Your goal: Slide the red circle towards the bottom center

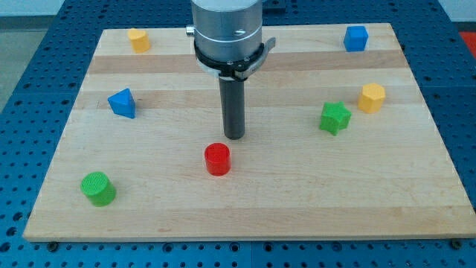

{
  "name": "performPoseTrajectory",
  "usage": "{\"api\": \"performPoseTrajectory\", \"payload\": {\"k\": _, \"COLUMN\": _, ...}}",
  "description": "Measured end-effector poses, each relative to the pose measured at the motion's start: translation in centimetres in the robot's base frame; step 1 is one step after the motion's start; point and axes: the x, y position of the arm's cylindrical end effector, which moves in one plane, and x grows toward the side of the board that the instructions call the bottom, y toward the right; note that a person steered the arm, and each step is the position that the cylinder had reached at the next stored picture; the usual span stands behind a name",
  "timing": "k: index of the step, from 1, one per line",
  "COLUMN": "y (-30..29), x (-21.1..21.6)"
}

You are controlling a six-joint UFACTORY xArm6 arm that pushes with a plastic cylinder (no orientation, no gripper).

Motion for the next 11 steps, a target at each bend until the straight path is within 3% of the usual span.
{"api": "performPoseTrajectory", "payload": {"k": 1, "y": -2.3, "x": 0.8}}
{"api": "performPoseTrajectory", "payload": {"k": 6, "y": -1.6, "x": 6.0}}
{"api": "performPoseTrajectory", "payload": {"k": 11, "y": -1.5, "x": 6.2}}
